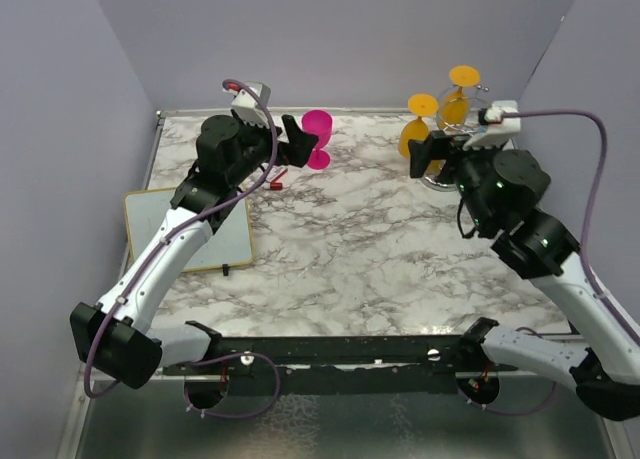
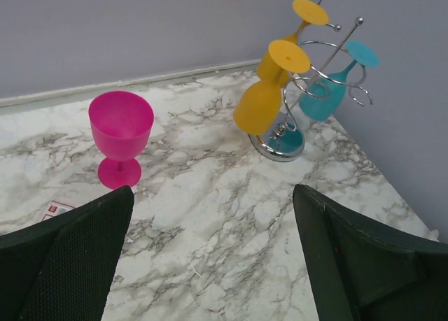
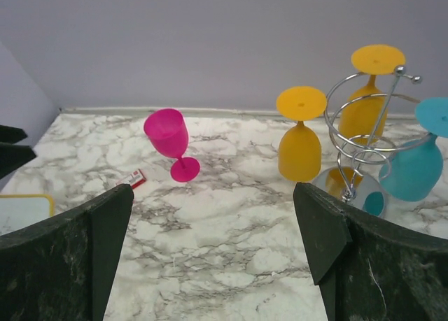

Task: Take the wine glass off the wine glass rack

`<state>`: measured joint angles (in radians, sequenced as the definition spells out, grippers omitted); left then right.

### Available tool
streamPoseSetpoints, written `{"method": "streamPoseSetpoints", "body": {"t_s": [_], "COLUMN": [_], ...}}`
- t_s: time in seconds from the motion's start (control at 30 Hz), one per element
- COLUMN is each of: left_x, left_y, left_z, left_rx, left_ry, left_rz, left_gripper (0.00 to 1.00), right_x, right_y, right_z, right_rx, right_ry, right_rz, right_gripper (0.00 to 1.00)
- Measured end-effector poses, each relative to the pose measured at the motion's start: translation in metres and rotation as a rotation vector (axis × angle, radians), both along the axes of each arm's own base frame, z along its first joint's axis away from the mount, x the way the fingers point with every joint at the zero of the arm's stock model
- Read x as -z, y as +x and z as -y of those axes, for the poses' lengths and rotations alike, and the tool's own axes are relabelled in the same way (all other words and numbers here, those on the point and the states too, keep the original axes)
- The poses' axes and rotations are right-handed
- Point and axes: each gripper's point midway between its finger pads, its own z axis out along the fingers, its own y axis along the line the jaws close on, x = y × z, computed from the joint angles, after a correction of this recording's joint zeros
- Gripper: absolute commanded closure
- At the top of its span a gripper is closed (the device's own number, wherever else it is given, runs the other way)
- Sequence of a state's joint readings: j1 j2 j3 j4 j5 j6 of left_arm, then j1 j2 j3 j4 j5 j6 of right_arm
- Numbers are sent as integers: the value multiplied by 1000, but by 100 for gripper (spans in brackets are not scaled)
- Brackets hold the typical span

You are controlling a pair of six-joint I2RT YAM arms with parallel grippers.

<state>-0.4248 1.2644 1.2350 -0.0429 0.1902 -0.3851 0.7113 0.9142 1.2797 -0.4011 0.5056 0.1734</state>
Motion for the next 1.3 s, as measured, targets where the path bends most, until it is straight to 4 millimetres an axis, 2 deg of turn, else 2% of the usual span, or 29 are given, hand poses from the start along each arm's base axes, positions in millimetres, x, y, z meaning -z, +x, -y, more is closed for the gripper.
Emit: {"method": "streamPoseSetpoints", "body": {"t_s": [0.1, 0.17, 0.23, 0.3, 0.47, 0.67, 0.83, 0.93, 1.03, 1.2, 1.3], "left_x": [-5, 3, 8, 13, 18, 18, 20, 22, 25, 36, 42], "left_y": [-12, -20, -22, -23, -23, -33, -44, -48, -49, -49, -50], "left_z": [-7, -12, -16, -19, -20, -2, 14, 18, 20, 24, 27], "left_rx": [5, 3, -4, -11, -17, 34, 83, 92, 88, 85, 90], "left_ry": [24, 50, 74, 97, 126, 140, 153, 168, 189, 227, 250], "left_rz": [43, 46, 44, 40, 42, 54, 59, 61, 62, 49, 37], "left_gripper": [1, 1, 1, 1, 1, 1, 1, 1, 1, 1, 1], "right_x": [17, 31, 44, 53, 61, 61, 93, 106, 110, 120, 130], "right_y": [28, 48, 68, 85, 114, 130, 129, 127, 128, 137, 149], "right_z": [-19, -31, -31, -23, 19, 91, 146, 166, 184, 213, 217], "right_rx": [15, 5, 5, 17, 44, 118, 192, 214, 219, 223, 209], "right_ry": [-35, -47, -37, -6, 119, 281, 420, 502, 589, 738, 808], "right_rz": [-69, -118, -167, -203, -257, -260, -305, -322, -307, -295, -306], "right_gripper": [0, 0, 0, 0, 4, 4, 9, 14, 26, 29, 35]}}
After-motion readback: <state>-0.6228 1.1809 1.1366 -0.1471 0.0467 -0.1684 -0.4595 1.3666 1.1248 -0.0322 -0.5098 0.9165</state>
